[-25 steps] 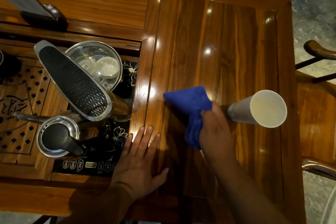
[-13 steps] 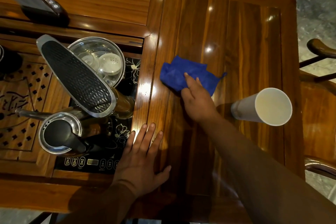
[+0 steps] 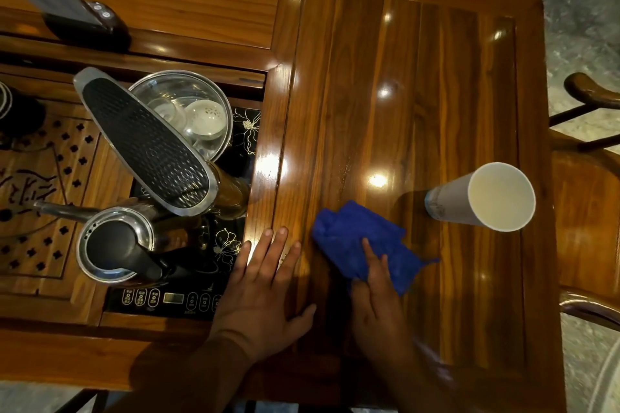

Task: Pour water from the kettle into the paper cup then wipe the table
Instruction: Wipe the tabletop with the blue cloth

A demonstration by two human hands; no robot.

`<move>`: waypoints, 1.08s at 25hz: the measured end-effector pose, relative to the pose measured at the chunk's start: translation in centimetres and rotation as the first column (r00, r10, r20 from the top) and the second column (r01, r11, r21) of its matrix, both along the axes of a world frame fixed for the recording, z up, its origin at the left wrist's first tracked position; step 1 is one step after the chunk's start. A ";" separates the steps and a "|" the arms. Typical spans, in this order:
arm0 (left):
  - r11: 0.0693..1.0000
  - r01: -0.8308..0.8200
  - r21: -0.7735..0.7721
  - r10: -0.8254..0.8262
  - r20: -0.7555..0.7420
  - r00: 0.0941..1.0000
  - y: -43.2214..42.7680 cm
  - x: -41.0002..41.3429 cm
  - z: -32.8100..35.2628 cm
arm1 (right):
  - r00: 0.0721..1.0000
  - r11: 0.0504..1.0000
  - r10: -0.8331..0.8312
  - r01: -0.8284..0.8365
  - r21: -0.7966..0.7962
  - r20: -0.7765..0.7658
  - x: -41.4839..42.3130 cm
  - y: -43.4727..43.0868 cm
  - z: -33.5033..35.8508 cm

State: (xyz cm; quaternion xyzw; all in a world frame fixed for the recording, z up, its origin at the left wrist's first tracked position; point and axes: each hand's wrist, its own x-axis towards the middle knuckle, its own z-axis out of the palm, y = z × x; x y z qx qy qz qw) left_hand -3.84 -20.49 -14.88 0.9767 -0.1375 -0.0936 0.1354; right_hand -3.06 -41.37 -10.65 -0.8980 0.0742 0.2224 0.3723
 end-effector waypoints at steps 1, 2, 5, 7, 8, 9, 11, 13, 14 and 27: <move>1.000 -0.001 0.000 0.001 -0.007 1.000 0.0 0.0 0.0 | 0.999 0.989 0.034 -0.029 -0.144 0.029 -0.5 0.0 0.0; 1.000 -0.001 0.001 0.001 -0.014 1.000 0.0 0.0 0.1 | 1.000 0.987 -0.017 0.016 -0.157 -0.008 -0.8 0.3 0.2; 1.000 -0.004 0.005 0.004 -0.026 1.000 0.0 0.2 0.1 | 0.996 0.999 -0.047 0.047 -0.008 -0.075 4.0 2.5 0.9; 1.000 -0.005 0.013 0.006 -0.033 0.999 0.0 0.2 0.1 | 0.999 1.000 -0.014 0.013 -0.014 -0.045 9.3 4.0 2.0; 1.000 -0.008 0.016 0.009 -0.036 0.999 -0.1 0.2 0.1 | 1.000 0.999 0.018 -0.018 0.028 -0.012 10.8 4.6 2.5; 1.000 -0.013 0.016 0.013 -0.040 0.999 -0.1 0.1 0.1 | 1.000 0.996 0.017 -0.016 0.084 -0.016 11.7 5.1 2.4; 1.000 -0.019 0.013 0.020 -0.047 0.999 0.0 0.1 0.2 | 0.996 0.984 -0.018 0.034 0.176 -0.089 12.7 5.4 2.1; 1.000 -0.021 0.013 0.022 -0.047 0.999 0.0 0.1 0.3 | 0.979 0.948 -0.076 0.129 0.290 -0.189 12.4 5.0 2.5; 1.000 -0.021 0.015 0.021 -0.048 0.999 -0.1 0.2 0.3 | 0.973 0.923 -0.126 0.186 0.336 -0.193 12.0 4.6 2.6; 0.999 -0.029 0.017 0.030 -0.044 0.999 -0.1 0.1 0.1 | 0.870 0.843 0.459 -0.362 -0.399 0.180 13.4 1.8 -2.3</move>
